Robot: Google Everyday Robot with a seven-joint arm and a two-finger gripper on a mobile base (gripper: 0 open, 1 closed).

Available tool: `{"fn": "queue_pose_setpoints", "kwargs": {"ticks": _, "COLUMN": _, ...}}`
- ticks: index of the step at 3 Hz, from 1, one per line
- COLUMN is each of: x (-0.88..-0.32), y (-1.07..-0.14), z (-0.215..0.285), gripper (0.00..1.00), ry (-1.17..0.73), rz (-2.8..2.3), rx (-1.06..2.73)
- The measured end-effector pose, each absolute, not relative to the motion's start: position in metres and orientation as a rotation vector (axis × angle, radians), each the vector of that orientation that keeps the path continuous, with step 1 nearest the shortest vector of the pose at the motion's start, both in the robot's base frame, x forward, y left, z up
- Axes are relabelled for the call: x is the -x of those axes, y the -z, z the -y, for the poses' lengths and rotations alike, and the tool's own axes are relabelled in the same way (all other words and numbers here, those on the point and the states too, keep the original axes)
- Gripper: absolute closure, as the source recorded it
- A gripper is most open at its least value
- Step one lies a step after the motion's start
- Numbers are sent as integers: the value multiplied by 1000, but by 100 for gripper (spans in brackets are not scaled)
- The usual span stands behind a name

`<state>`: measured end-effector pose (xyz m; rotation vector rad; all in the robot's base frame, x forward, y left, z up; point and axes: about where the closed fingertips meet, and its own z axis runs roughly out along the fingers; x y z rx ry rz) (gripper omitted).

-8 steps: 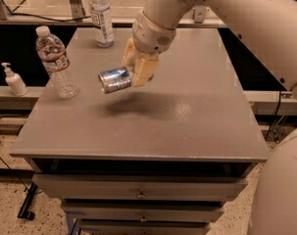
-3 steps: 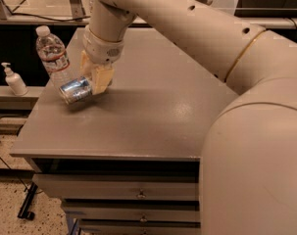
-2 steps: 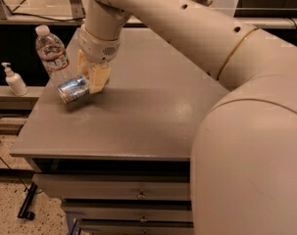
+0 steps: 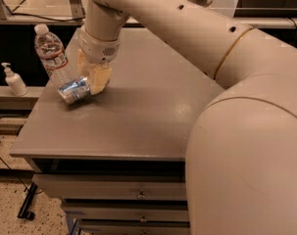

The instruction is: Move redbull can near water bottle

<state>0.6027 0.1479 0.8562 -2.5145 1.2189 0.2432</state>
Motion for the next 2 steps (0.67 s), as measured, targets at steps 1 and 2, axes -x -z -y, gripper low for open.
{"fn": "queue_pose_setpoints", "kwargs": {"ticks": 1, "x": -602, "y": -853, "z": -147, "gripper": 0, "ry": -249, "rz": -1228, "rx": 2517}}
{"fn": "queue_pose_setpoints", "kwargs": {"ticks": 2, "x": -602, "y": -854, "z": -145, "gripper": 0, "ry": -252, "rz": -1234, "rx": 2514}}
